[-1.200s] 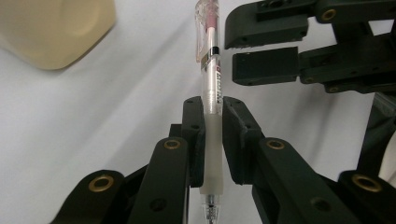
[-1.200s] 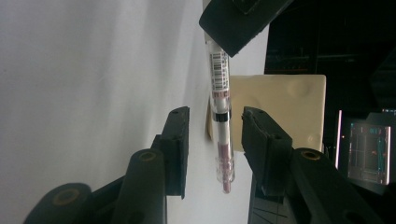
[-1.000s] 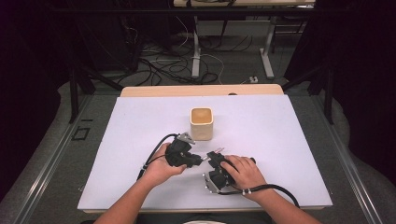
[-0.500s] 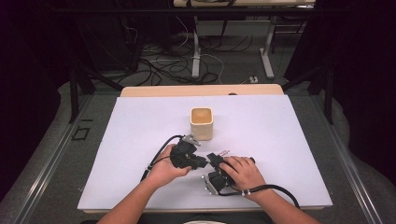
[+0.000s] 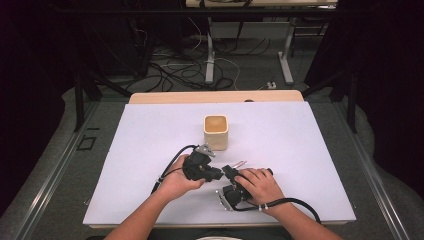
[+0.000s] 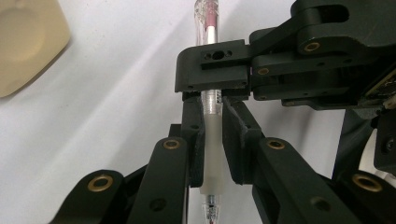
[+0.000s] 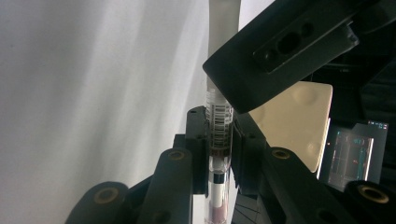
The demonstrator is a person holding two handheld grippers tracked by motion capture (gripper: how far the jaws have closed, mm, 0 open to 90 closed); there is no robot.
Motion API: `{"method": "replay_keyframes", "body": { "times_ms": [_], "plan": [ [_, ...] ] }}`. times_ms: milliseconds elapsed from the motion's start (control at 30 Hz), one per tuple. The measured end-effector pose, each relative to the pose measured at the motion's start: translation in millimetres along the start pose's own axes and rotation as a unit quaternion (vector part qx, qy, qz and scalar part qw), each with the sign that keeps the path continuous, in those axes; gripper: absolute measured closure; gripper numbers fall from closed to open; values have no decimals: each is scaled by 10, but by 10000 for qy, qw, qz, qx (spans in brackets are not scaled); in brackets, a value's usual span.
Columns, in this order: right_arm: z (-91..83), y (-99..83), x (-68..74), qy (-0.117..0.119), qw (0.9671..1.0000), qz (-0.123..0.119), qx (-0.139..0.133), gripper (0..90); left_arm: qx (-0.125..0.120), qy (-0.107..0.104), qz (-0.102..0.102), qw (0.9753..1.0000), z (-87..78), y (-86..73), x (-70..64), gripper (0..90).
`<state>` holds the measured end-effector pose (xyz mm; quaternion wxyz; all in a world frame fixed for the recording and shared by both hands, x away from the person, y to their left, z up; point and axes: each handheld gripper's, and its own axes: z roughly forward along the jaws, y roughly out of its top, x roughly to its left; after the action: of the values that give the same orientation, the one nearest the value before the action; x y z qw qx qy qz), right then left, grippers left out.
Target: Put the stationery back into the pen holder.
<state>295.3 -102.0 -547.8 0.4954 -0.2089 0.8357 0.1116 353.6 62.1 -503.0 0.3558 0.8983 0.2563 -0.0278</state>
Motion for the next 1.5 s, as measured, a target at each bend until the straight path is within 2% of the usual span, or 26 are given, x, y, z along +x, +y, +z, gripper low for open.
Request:
{"method": "replay_keyframes", "body": {
  "times_ms": [233, 367, 400, 467, 600, 667, 700, 767, 833, 867, 900, 933, 967, 1033, 1067, 1100, 1133, 1200, 1233, 1267, 1300, 1367, 1400, 1433, 1467, 1500],
  "plan": [
    [5, 1, 6, 28, 10000, 22, 9, 794, 8, -15, -49, 10000, 2, -9, 10, 786],
    [12, -2, 10, 38, 10000, -8, 36, 794, -134, -76, -119, 9998, -20, -17, 31, 736],
    [19, -5, 17, -43, 10000, -3, -4, 794, -211, -39, -158, 9996, -24, -22, 32, 721],
    [17, -4, 11, 76, 10000, 30, 41, 794, -164, -51, -164, 9997, -60, -24, 57, 702],
    [27, -17, 0, 51, 10000, 78, 0, 794, -450, 211, -245, 9985, -92, -51, 89, 601],
    [24, -29, -15, 67, 9999, 123, 7, 795, -627, 229, -303, 9973, -116, -63, 112, 525],
    [26, -34, -32, 60, 9999, 92, -36, 794, -609, 299, -249, 9974, -140, -66, 127, 508],
    [29, -48, -34, -35, 9996, 269, -91, 794, -747, 391, -294, 9960, -158, -79, 144, 467],
    [30, -58, -58, -67, 9993, 337, -144, 794, -845, 492, -308, 9947, -185, -93, 164, 425],
    [24, -60, -72, 25, 9988, 474, -106, 794, -911, 535, -317, 9939, -197, -102, 174, 417],
    [39, -67, -77, -90, 9981, 574, -227, 794, -988, 562, -273, 9931, -211, -108, 192, 404],
    [41, -71, -87, -95, 9977, 633, -235, 794, -1048, 618, -285, 9922, -226, -118, 199, 384],
    [48, -81, -105, -101, 9961, 826, -305, 794, -1115, 678, -273, 9911, -236, -125, 210, 356],
    [50, -86, -114, -114, 9951, 922, -342, 794, -1174, 786, -308, 9895, -258, -142, 232, 344],
    [52, -92, -122, -82, 9938, 1036, -393, 794, -1208, 845, -277, 9887, -269, -145, 252, 331],
    [35, -97, -142, 21, 9933, 1111, -312, 794, -1222, 905, -321, 9879, -280, -154, 261, 321],
    [30, -106, -151, 61, 9914, 1263, -325, 794, -1233, 966, -289, 9872, -292, -158, 280, 310],
    [55, -142, -158, -6, 9859, 1588, -527, 794, -1267, 1112, -260, 9853, -310, -180, 307, 298],
    [53, -160, -162, 14, 9827, 1782, -508, 794, -1257, 1110, -309, 9854, -315, -193, 307, 298],
    [59, -176, -173, 54, 9798, 1927, -526, 794, -1275, 1198, -308, 9841, -316, -202, 314, 298],
    [59, -194, -183, 75, 9774, 2042, -541, 794, -1227, 1246, -285, 9842, -325, -216, 322, 295],
    [63, -226, -212, 145, 9702, 2343, -604, 794, -1252, 1302, -315, 9830, -332, -241, 334, 293],
    [59, -231, -214, 134, 9644, 2577, -579, 794, -1273, 1324, -317, 9825, -336, -251, 345, 292],
    [65, -244, -224, 126, 9604, 2712, -623, 794, -1277, 1312, -360, 9824, -341, -259, 346, 291],
    [65, -258, -239, 161, 9571, 2821, -633, 794, -1339, 1314, -427, 9813, -337, -263, 344, 290],
    [64, -279, -260, 200, 9567, 2836, -623, 794, -1305, 1322, -435, 9816, -348, -268, 352, 290]
  ]
}}
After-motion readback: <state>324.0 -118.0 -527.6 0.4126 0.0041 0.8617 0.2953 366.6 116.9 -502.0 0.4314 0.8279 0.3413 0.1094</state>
